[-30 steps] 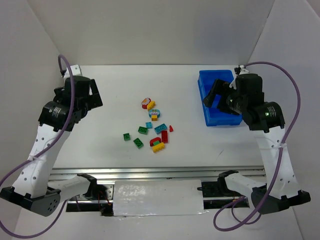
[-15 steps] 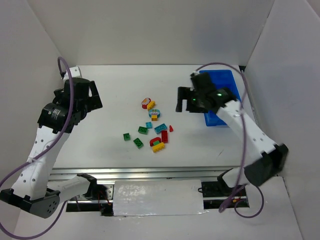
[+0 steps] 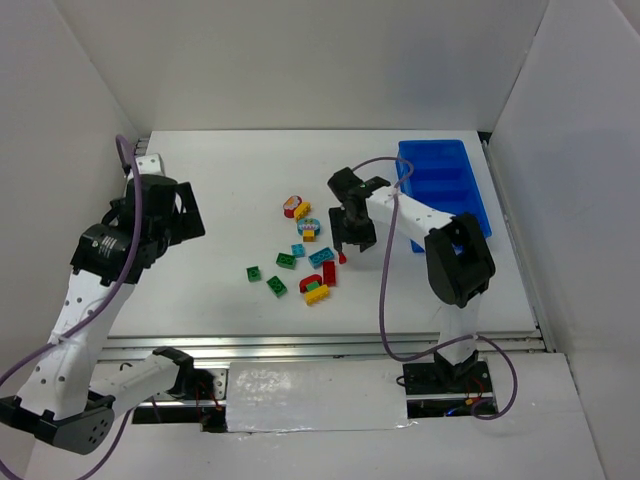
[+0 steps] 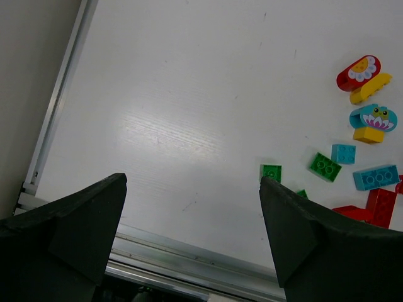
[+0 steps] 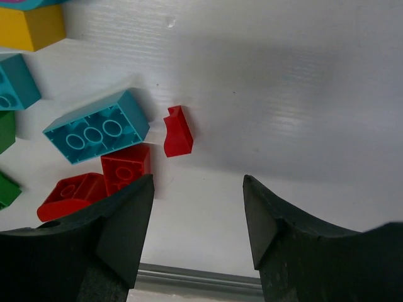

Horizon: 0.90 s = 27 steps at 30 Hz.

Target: Sort the legos into containers by color

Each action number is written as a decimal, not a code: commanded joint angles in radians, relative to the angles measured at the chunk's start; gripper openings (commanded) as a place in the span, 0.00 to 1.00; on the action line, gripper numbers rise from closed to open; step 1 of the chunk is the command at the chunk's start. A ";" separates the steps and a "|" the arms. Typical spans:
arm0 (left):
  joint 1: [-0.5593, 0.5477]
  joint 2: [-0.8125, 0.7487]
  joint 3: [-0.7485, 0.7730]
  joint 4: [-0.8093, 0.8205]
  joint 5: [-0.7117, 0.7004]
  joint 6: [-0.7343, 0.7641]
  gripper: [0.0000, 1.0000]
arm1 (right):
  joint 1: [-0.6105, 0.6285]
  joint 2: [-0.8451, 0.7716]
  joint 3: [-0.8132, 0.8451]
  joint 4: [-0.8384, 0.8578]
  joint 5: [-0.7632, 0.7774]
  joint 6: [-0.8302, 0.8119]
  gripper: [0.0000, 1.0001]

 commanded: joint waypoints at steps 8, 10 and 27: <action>-0.001 -0.043 -0.005 -0.021 -0.009 0.006 0.99 | 0.032 0.091 0.005 0.091 -0.037 0.021 0.64; 0.001 -0.041 -0.002 -0.023 -0.005 0.010 1.00 | 0.033 0.109 0.015 0.093 -0.027 0.023 0.62; -0.001 -0.047 -0.010 -0.015 -0.006 0.055 0.99 | 0.032 0.133 -0.015 0.116 -0.018 0.031 0.12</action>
